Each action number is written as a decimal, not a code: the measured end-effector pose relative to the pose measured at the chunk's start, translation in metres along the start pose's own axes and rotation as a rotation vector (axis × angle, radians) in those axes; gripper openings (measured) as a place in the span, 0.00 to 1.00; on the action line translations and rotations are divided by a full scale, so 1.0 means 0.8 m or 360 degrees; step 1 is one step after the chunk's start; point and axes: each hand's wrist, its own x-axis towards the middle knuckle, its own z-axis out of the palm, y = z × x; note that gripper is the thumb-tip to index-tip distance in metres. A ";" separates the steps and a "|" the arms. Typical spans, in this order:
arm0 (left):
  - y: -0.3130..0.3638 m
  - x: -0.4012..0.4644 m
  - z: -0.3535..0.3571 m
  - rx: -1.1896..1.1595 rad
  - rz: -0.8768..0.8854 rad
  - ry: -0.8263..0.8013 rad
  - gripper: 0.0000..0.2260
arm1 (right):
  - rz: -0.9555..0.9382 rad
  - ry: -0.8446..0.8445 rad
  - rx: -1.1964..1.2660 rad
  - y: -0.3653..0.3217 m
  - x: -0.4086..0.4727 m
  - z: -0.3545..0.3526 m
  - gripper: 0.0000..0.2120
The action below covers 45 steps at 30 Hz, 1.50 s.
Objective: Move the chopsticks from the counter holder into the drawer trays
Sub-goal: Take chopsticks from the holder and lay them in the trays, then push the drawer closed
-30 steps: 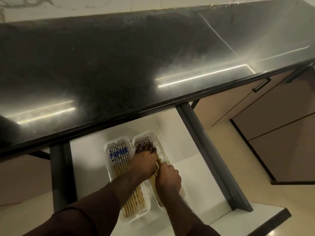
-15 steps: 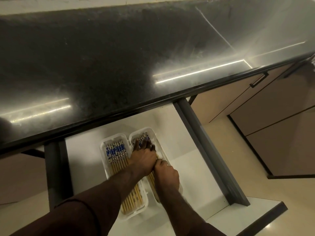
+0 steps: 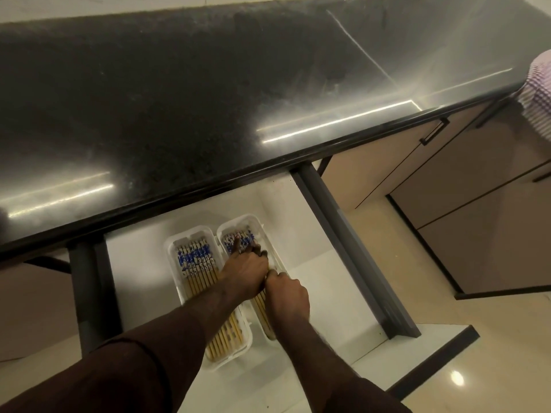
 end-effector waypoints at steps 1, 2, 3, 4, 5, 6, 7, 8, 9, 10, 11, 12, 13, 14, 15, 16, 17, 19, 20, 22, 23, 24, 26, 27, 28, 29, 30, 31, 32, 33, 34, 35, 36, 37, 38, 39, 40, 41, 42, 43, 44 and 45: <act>0.001 -0.003 -0.003 -0.0012 -0.0001 0.0016 0.19 | 0.0002 0.0024 0.0002 0.000 -0.002 -0.003 0.12; 0.001 -0.006 -0.007 -0.0028 -0.0003 0.0036 0.19 | 0.0004 0.0049 0.0004 -0.001 -0.005 -0.007 0.12; 0.001 -0.009 -0.010 -0.0036 -0.0002 0.0065 0.21 | 0.0012 0.0078 0.0014 -0.001 -0.007 -0.012 0.12; 0.001 -0.014 -0.014 -0.0033 0.0001 0.0101 0.22 | 0.0024 0.0107 0.0029 -0.001 -0.010 -0.017 0.12; 0.001 -0.018 -0.019 -0.0035 0.0001 0.0134 0.24 | 0.0030 0.0143 0.0051 -0.001 -0.012 -0.023 0.13; 0.001 -0.023 -0.024 -0.0059 0.0002 0.0163 0.25 | 0.0037 0.0174 0.0081 0.000 -0.016 -0.031 0.15; 0.002 -0.029 -0.030 -0.0109 0.0001 0.0197 0.25 | 0.0040 0.0196 0.0111 0.001 -0.021 -0.040 0.16; 0.004 -0.037 -0.037 -0.0173 -0.0002 0.0242 0.25 | 0.0037 0.0230 0.0120 0.002 -0.026 -0.051 0.16; 0.006 -0.044 -0.045 -0.0235 -0.0003 0.0289 0.25 | 0.0034 0.0280 0.0105 0.003 -0.031 -0.062 0.15; 0.008 -0.051 -0.052 -0.0292 -0.0003 0.0321 0.25 | 0.0038 0.0339 0.0092 0.005 -0.035 -0.073 0.14; 0.010 -0.060 -0.061 -0.0343 -0.0004 0.0348 0.25 | 0.0040 0.0399 0.0095 0.007 -0.041 -0.084 0.15; 0.012 -0.069 -0.071 -0.0386 -0.0009 0.0382 0.25 | 0.0040 0.0447 0.0107 0.008 -0.047 -0.096 0.16; 0.014 -0.079 -0.080 -0.0417 -0.0019 0.0418 0.25 | 0.0038 0.0489 0.0117 0.009 -0.053 -0.108 0.17; 0.017 -0.089 -0.090 -0.0437 -0.0028 0.0446 0.24 | 0.0027 0.0531 0.0121 0.010 -0.060 -0.121 0.18; 0.020 -0.098 -0.098 -0.0452 -0.0034 0.0471 0.24 | 0.0005 0.0577 0.0121 0.012 -0.064 -0.131 0.18; 0.025 -0.110 -0.105 -0.0460 -0.0048 0.0507 0.24 | -0.0033 0.0623 0.0122 0.014 -0.072 -0.140 0.18; 0.030 -0.122 -0.110 -0.0469 -0.0065 0.0561 0.24 | -0.0077 0.0666 0.0134 0.015 -0.079 -0.149 0.18; 0.043 -0.147 -0.119 -0.0482 -0.0125 0.0680 0.25 | -0.0183 0.0726 0.0192 0.018 -0.096 -0.162 0.19; 0.048 -0.158 -0.122 -0.0494 -0.0165 0.0733 0.25 | -0.0231 0.0726 0.0229 0.018 -0.104 -0.168 0.18; 0.061 -0.181 -0.121 -0.0505 -0.0265 0.0840 0.26 | -0.0362 0.0729 0.0283 0.021 -0.123 -0.177 0.16; 0.069 -0.193 -0.119 -0.0505 -0.0303 0.0849 0.26 | -0.0434 0.0749 0.0310 0.024 -0.134 -0.178 0.15; 0.076 -0.205 -0.116 -0.0499 -0.0348 0.0838 0.26 | -0.0495 0.0766 0.0332 0.027 -0.146 -0.178 0.14; 0.089 -0.226 -0.105 -0.0506 -0.0441 0.0840 0.27 | -0.0567 0.0749 0.0328 0.032 -0.170 -0.178 0.14; 0.097 -0.239 -0.101 -0.0515 -0.0476 0.0842 0.28 | -0.0589 0.0719 0.0313 0.035 -0.183 -0.176 0.14; 0.106 -0.254 -0.096 -0.0532 -0.0500 0.0846 0.28 | -0.0602 0.0671 0.0304 0.038 -0.196 -0.175 0.15; 0.115 -0.269 -0.090 -0.0545 -0.0516 0.0862 0.28 | -0.0609 0.0624 0.0306 0.041 -0.208 -0.173 0.16; 0.121 -0.283 -0.084 -0.0554 -0.0527 0.0890 0.29 | -0.0618 0.0593 0.0314 0.042 -0.219 -0.171 0.17; 0.129 -0.298 -0.078 -0.0558 -0.0543 0.0925 0.29 | -0.0638 0.0577 0.0323 0.044 -0.231 -0.169 0.17; 0.137 -0.313 -0.071 -0.0560 -0.0557 0.0960 0.29 | -0.0660 0.0574 0.0337 0.045 -0.242 -0.167 0.17; 0.144 -0.329 -0.064 -0.0563 -0.0573 0.0991 0.29 | -0.0684 0.0572 0.0350 0.045 -0.253 -0.165 0.17; 0.150 -0.344 -0.055 -0.0564 -0.0582 0.1021 0.28 | -0.0702 0.0573 0.0359 0.045 -0.264 -0.162 0.16; 0.156 -0.355 -0.047 -0.0565 -0.0583 0.1042 0.28 | -0.0712 0.0581 0.0367 0.045 -0.273 -0.159 0.16; 0.162 -0.369 -0.036 -0.0566 -0.0593 0.1051 0.28 | -0.0732 0.0589 0.0376 0.044 -0.285 -0.154 0.16; 0.168 -0.381 -0.025 -0.0575 -0.0605 0.1051 0.28 | -0.0755 0.0603 0.0386 0.044 -0.296 -0.148 0.15; 0.173 -0.392 -0.013 -0.0595 -0.0618 0.1043 0.29 | -0.0778 0.0615 0.0399 0.045 -0.308 -0.141 0.15; 0.178 -0.402 -0.001 -0.0620 -0.0636 0.1034 0.30 | -0.0799 0.0620 0.0405 0.046 -0.320 -0.133 0.15; 0.184 -0.410 0.010 -0.0647 -0.0652 0.1023 0.31 | -0.0807 0.0618 0.0405 0.049 -0.329 -0.125 0.15; 0.190 -0.420 0.022 -0.0667 -0.0664 0.1010 0.32 | -0.0804 0.0617 0.0402 0.051 -0.341 -0.117 0.15; 0.196 -0.429 0.034 -0.0683 -0.0668 0.1001 0.32 | -0.0800 0.0623 0.0398 0.054 -0.351 -0.108 0.15; 0.202 -0.438 0.045 -0.0699 -0.0664 0.0993 0.33 | -0.0797 0.0626 0.0393 0.058 -0.361 -0.099 0.15; 0.209 -0.447 0.056 -0.0707 -0.0656 0.0992 0.33 | -0.0799 0.0625 0.0389 0.063 -0.371 -0.090 0.16; 0.213 -0.454 0.064 -0.0708 -0.0649 0.0992 0.34 | -0.0798 0.0616 0.0382 0.066 -0.379 -0.083 0.16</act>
